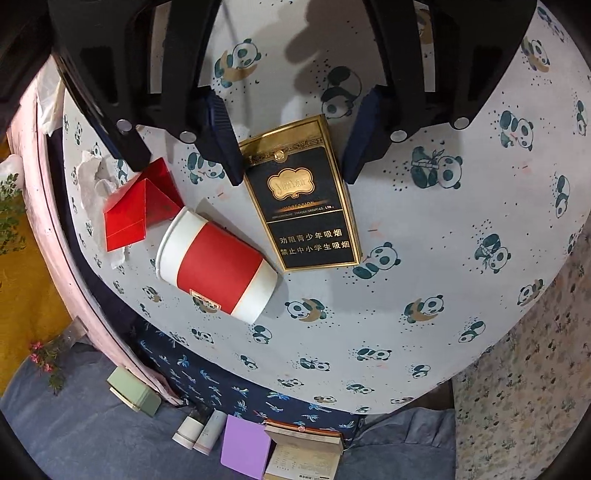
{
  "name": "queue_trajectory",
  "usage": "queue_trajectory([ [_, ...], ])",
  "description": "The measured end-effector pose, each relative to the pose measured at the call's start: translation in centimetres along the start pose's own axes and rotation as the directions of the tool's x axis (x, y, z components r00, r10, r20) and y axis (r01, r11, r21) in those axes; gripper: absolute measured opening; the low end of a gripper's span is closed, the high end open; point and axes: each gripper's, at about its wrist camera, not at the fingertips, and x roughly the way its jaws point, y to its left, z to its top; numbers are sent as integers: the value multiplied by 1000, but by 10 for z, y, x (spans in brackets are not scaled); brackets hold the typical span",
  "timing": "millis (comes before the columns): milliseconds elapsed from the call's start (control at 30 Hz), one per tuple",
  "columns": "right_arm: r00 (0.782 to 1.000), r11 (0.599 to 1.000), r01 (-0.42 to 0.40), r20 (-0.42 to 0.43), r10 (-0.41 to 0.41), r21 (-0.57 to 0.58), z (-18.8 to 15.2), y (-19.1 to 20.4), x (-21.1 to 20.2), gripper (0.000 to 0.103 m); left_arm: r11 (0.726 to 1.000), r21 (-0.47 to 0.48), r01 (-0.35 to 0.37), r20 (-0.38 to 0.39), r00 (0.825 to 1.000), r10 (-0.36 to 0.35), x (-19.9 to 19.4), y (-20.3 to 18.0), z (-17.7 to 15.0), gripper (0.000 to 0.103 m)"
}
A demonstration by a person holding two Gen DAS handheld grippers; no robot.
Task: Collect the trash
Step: 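Grasp the red box with the right tool while the left tool holds the gold box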
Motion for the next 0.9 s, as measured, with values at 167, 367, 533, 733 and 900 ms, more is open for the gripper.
queue_trajectory([
  [167,1000,1000,17,-3,-17,-3,1,3,12,46,1000,11,7,1,1000,-7,-2,1,-1,53],
  [367,999,999,53,-7,-52,9,2,-6,17,19,999,30,15,-1,1000,-15,-2,-2,-5,53],
  [533,998,997,58,-10,-57,45,1,-20,10,1,999,43,28,1,1000,-28,-7,-10,-9,53],
  [733,999,997,46,11,-47,65,-4,-32,-9,1,998,53,36,6,999,-36,-17,-19,-19,53],
  [900,999,997,44,19,-45,58,-1,-28,-12,25,997,64,40,9,999,-41,-21,-26,-22,53],
])
